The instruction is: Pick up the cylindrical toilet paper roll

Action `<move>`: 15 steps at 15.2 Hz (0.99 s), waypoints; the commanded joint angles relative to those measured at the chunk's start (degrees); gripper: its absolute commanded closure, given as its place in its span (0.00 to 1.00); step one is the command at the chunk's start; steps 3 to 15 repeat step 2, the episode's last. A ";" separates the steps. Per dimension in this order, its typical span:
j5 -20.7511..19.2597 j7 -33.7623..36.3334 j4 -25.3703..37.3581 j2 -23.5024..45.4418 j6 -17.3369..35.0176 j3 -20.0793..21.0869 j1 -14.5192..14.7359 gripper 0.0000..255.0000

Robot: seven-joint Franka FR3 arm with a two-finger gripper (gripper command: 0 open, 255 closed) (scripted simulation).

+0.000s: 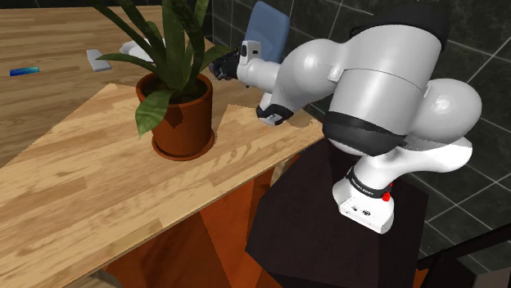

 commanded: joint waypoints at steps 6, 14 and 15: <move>-0.61 -0.33 -0.11 0.79 -0.56 -0.95 0.66 1.00; -0.61 -0.33 -0.11 0.79 -0.56 -0.95 0.66 1.00; -0.61 -0.33 -0.11 0.79 -0.56 -0.95 0.66 1.00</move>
